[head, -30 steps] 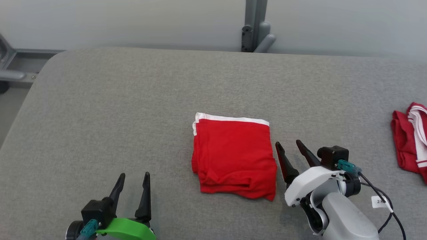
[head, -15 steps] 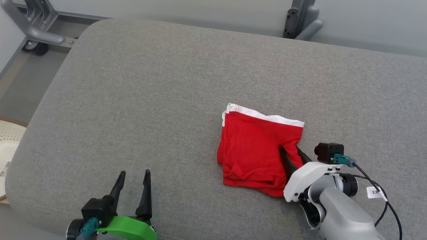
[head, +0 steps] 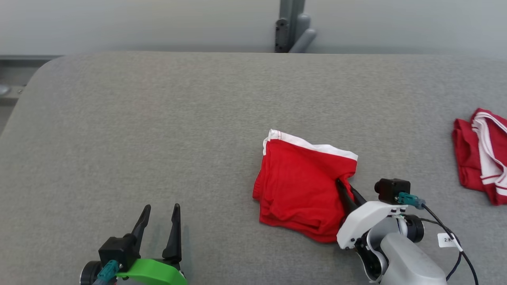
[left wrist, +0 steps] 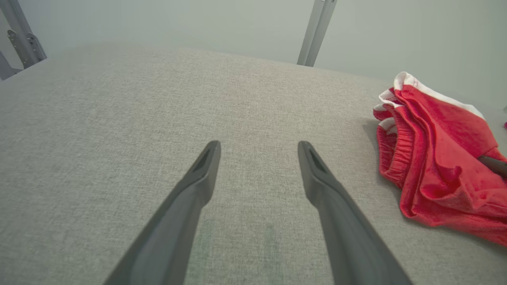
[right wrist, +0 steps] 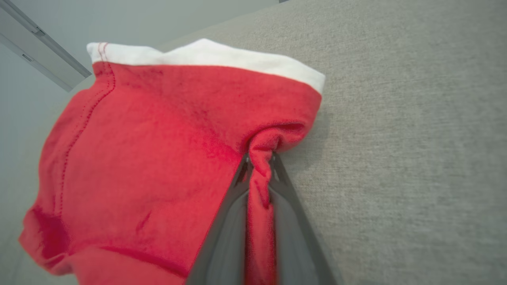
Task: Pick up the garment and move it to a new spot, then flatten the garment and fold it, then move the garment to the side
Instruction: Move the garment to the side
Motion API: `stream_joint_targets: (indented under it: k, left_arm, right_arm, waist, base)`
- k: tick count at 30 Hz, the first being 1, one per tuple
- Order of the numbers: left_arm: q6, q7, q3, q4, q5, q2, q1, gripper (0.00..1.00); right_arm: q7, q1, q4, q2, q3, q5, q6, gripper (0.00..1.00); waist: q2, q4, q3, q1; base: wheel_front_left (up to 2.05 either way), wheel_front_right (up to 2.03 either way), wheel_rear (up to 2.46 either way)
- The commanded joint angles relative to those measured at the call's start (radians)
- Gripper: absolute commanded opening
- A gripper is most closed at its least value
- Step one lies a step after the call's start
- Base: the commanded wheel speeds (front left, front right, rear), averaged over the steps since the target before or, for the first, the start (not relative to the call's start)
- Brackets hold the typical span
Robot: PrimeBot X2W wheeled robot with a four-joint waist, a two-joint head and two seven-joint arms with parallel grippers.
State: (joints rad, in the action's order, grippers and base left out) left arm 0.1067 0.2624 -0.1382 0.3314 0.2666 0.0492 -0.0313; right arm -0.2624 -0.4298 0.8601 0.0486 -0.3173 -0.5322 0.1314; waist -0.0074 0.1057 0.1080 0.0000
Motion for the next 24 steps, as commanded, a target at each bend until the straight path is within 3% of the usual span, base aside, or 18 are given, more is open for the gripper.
stream_joint_targets:
  k: [1, 8, 13, 19, 24]
  left_arm:
    - [0.006, 0.002, -0.006, 0.001, -0.001, 0.003, 0.005, 1.0]
    - [0.008, 0.002, -0.014, 0.0, 0.017, 0.003, -0.002, 1.0]
    - [0.008, 0.002, -0.028, -0.004, 0.014, 0.003, -0.019, 1.0]
    - [0.011, 0.002, -0.034, -0.003, -0.001, 0.004, -0.038, 1.0]
    - [0.013, 0.002, -0.036, -0.003, -0.013, 0.004, -0.057, 1.0]
  right_arm:
    - [-0.002, 0.016, -0.007, 0.005, 0.003, 0.01, -0.002, 0.0]
    - [-0.003, 0.063, -0.026, 0.005, -0.008, 0.02, -0.002, 0.0]
    - [-0.003, 0.083, -0.04, 0.004, -0.023, 0.018, -0.002, 0.0]
    - [-0.003, 0.098, -0.063, 0.004, -0.041, 0.001, -0.002, 0.0]
    - [-0.003, 0.077, -0.088, 0.003, -0.038, 0.003, -0.001, 0.0]
  waist:
    - [0.0074, -0.155, -0.052, 0.0]
    - [0.0074, -0.38, -0.065, 0.0]
    - [0.0074, -0.503, -0.051, 0.0]
    - [0.0074, -0.58, -0.029, 0.0]
    - [0.0074, -0.585, 0.002, 0.0]
  base:
    - [0.0, 0.0, 0.0]
    - [0.0, 0.0, 0.0]
    - [0.0, 0.0, 0.0]
    - [0.0, 0.0, 0.0]
    - [0.0, 0.0, 0.0]
